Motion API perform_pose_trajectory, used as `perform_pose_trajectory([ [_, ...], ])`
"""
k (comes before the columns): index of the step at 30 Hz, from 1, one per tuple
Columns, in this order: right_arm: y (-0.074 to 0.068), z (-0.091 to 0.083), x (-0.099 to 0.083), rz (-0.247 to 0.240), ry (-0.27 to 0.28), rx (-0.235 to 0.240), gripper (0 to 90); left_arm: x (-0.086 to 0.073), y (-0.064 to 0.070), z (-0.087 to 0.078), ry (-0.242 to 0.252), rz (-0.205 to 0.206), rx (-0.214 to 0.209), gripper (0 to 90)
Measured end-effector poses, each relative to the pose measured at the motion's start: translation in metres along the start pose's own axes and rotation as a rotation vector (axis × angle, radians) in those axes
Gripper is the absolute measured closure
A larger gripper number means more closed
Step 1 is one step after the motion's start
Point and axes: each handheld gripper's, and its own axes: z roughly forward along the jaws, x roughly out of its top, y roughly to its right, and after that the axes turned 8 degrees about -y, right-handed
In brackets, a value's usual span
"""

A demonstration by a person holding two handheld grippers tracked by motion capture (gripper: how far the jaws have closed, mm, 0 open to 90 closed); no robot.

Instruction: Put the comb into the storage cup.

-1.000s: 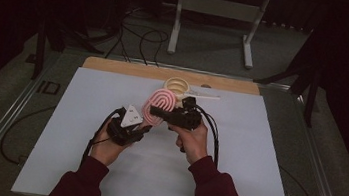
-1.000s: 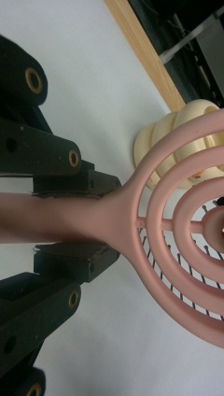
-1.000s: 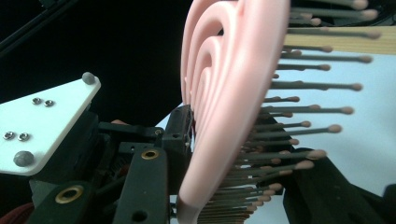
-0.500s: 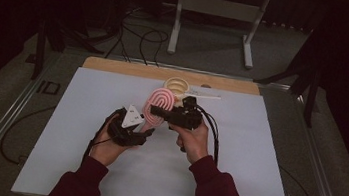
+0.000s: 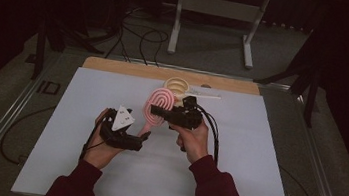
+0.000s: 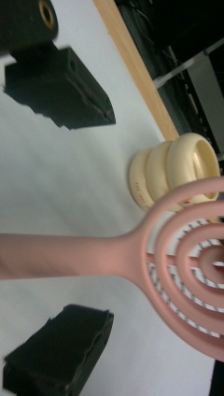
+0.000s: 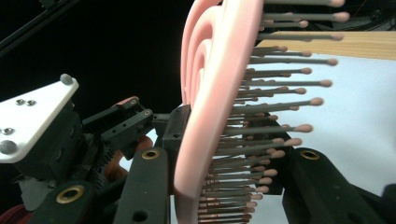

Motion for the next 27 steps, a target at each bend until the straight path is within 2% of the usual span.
perform_pose_trajectory([
  [4,0.001,0.0,0.0,0.005,-0.004,0.002,63.8,-0.006,-0.004,-0.003,0.011,-0.023,-0.016,0.1],
  [12,0.001,0.0,0.0,0.002,0.002,-0.002,63.8,-0.018,-0.012,-0.015,0.049,-0.062,0.003,0.0],
  [15,0.002,0.0,0.0,0.004,0.005,-0.001,63.8,-0.029,-0.019,-0.022,0.062,-0.106,0.008,0.0],
  [20,0.002,-0.001,0.0,0.006,0.01,-0.002,63.8,-0.043,-0.028,-0.028,0.086,-0.156,0.001,0.0],
  [25,0.004,0.0,0.0,0.008,0.006,-0.005,63.8,-0.056,-0.034,-0.033,0.105,-0.186,-0.001,0.0],
  [27,0.004,0.0,0.0,0.008,0.005,-0.003,63.8,-0.064,-0.036,-0.037,0.116,-0.19,0.011,0.0],
])
